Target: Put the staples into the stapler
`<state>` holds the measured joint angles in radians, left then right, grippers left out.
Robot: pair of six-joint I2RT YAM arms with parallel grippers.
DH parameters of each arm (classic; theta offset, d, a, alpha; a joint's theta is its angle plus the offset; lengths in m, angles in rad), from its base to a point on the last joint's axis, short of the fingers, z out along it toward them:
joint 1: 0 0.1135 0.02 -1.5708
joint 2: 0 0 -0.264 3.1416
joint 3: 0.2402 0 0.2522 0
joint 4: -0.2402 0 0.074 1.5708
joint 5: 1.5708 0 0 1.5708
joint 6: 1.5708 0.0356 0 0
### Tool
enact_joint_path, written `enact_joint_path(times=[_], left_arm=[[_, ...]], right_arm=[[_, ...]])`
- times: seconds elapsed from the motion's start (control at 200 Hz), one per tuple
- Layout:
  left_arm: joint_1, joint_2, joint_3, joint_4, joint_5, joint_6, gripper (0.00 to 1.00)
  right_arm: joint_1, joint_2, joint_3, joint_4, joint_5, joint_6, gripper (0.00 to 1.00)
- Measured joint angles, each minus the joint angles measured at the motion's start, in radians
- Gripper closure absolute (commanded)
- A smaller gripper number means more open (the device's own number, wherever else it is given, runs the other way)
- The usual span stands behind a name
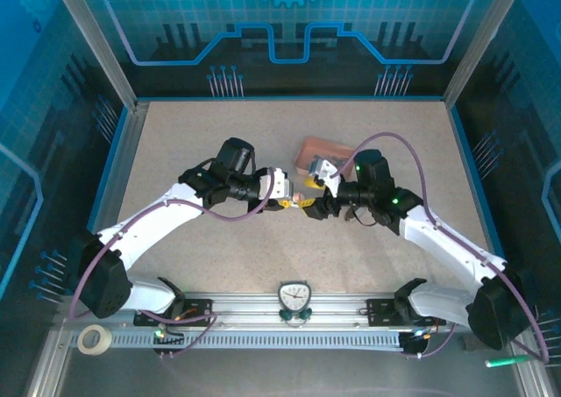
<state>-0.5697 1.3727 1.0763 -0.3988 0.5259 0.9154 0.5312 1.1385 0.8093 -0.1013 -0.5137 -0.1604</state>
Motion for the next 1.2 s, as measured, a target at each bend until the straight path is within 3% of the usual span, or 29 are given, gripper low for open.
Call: enact_joint_path(times=[0.17, 0.375, 0.595, 0.966, 1.201], left_arm=[[0.000, 0.000, 0.000, 0.009, -0.028, 0.000, 0.86], [-0.007, 0.001, 0.000, 0.011, -0.052, 0.000, 0.86], [-0.018, 0.001, 0.000, 0.011, -0.066, 0.000, 0.86], [-0.024, 0.003, 0.000, 0.027, -0.097, 0.000, 0.86], [-0.024, 0.003, -0.003, 0.043, -0.112, -0.010, 0.86]], right_arm=[[0.039, -0.007, -0.010, 0.016, 0.104, 0.329, 0.28], [0.058, -0.007, -0.024, 0.034, 0.142, 0.548, 0.28], [0.060, 0.019, -0.026, 0.034, 0.163, 0.620, 0.28], [0.063, 0.029, -0.021, 0.022, 0.192, 0.659, 0.41], [-0.010, -0.029, -0.084, 0.052, 0.179, 0.710, 0.45]])
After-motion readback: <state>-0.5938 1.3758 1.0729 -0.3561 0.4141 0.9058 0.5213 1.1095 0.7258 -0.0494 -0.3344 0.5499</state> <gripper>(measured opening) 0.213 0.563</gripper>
